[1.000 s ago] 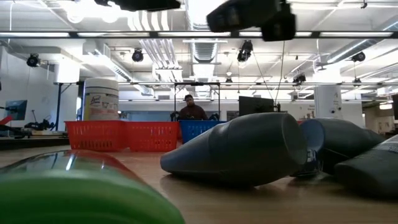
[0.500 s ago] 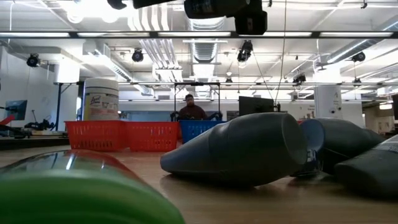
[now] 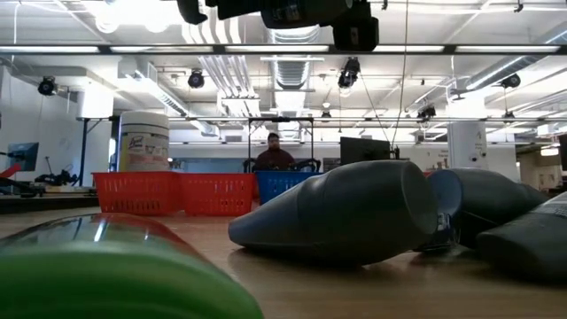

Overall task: Pick & Place Travel size toiletries
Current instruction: Put the gray deodorant into the middle red bin

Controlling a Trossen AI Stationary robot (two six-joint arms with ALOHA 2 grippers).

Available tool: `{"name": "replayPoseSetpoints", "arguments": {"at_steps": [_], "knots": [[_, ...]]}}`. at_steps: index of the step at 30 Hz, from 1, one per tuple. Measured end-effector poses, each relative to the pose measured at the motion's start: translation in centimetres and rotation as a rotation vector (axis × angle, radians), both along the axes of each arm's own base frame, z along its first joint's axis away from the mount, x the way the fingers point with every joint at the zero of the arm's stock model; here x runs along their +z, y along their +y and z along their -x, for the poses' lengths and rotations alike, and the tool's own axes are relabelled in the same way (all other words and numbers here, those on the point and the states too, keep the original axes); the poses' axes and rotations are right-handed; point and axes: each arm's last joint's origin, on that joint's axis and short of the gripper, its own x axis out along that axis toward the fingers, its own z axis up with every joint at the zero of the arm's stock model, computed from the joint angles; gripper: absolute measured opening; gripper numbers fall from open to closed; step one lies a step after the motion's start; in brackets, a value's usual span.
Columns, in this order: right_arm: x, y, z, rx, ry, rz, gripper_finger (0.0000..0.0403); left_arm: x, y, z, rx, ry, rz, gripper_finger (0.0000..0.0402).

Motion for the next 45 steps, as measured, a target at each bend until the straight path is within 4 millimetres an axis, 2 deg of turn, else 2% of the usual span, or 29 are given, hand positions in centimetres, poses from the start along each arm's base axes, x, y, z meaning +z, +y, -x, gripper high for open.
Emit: {"name": "replayPoseSetpoints", "arguments": {"at_steps": [7, 14, 18, 23, 25, 28, 31, 35, 40, 45], "knots": [[-0.1, -0.3, 0.1, -0.016, 0.012, 0.013, 0.0200, 0.0, 0.0, 0.1, 0.010, 0.026, 0.039, 0.0088], [0.1, -1.0, 0.8, -0.074, 0.045, 0.071, 0.0272, -0.8, 0.6, 0.9, 0.235, 0.153, 0.083, 0.0010], [0.8, -1.1, 1.2, -0.081, 0.008, 0.125, 0.0307, -0.8, 0.7, 1.2, 0.307, 0.155, 0.123, 0.0008], [0.4, -1.2, 1.6, -0.095, 0.062, 0.148, 0.0328, -1.4, 1.0, 0.8, 0.348, 0.177, 0.125, 0.0005], [0.2, -1.0, 1.8, -0.094, 0.096, 0.164, 0.0334, -1.6, 0.9, 0.9, 0.371, 0.197, 0.185, 0.0007], [-0.1, -0.8, 2.3, -0.097, 0.155, 0.201, 0.0341, -3.1, 0.8, 1.6, 0.418, 0.365, 0.338, 0.0030], [-0.3, -0.7, 2.5, -0.101, 0.180, 0.221, 0.0348, -5.0, 0.6, 3.0, 0.481, 0.561, 0.465, 0.0071], [-0.7, -0.7, 2.5, -0.074, 0.181, 0.240, 0.0357, -6.7, -1.0, 5.0, 0.452, 0.716, 0.539, 0.0136], [-0.8, -0.7, 2.5, -0.053, 0.172, 0.272, 0.0361, -9.5, -2.9, 5.8, 0.391, 0.803, 0.464, 0.0230], [-0.9, -0.7, 2.5, -0.050, 0.171, 0.275, 0.0355, -11.9, -2.9, 5.2, 0.345, 0.862, 0.301, 0.0294]]}}
